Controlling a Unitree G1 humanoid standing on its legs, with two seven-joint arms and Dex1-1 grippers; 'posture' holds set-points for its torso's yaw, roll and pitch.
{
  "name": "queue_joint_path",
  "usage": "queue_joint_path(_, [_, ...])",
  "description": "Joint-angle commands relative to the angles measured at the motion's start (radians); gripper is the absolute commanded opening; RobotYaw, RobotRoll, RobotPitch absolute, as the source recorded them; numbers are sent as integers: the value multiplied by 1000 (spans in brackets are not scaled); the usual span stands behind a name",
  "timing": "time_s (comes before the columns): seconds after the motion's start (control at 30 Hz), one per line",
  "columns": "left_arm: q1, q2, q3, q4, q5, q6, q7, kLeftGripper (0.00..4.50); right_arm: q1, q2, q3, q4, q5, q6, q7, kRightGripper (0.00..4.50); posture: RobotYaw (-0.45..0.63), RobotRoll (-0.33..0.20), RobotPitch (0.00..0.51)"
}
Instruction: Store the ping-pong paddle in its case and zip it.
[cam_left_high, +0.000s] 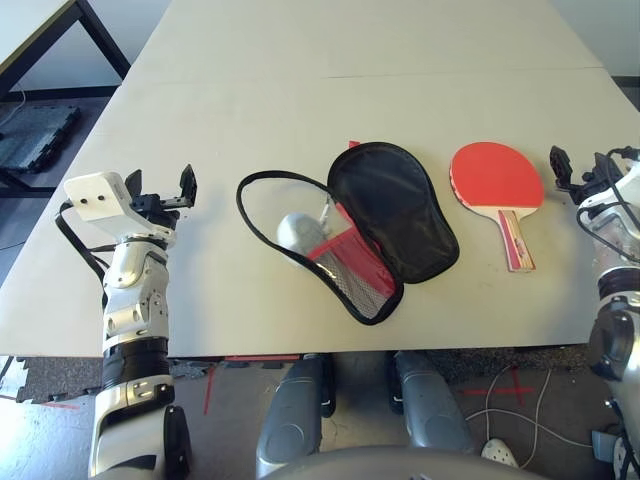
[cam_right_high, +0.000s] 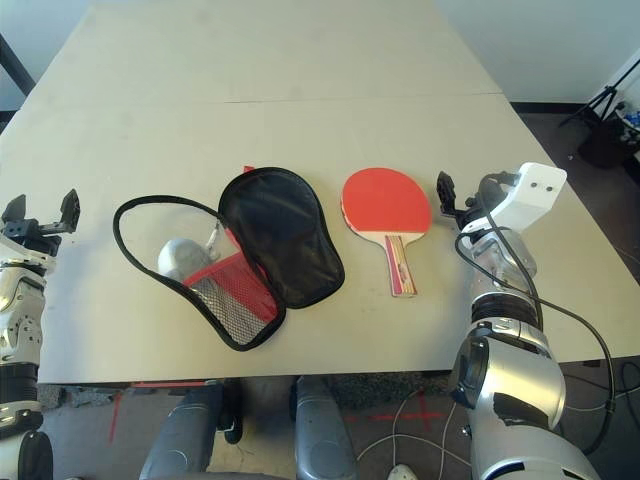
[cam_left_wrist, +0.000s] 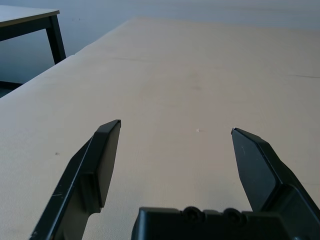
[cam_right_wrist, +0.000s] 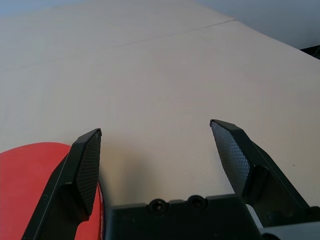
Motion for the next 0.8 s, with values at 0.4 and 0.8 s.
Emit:
queue_joint_path(0.4, [-13,88,39,-56,-46,52,-43,4500,17,-1,4,-14,-5,1,-1,4476,-15,0,231])
queue_joint_path(0.8, [-175,178,-127,-475,-360,428,-333,4500,7,-8,15,-129,1,84,-1,4476,-23,0,213])
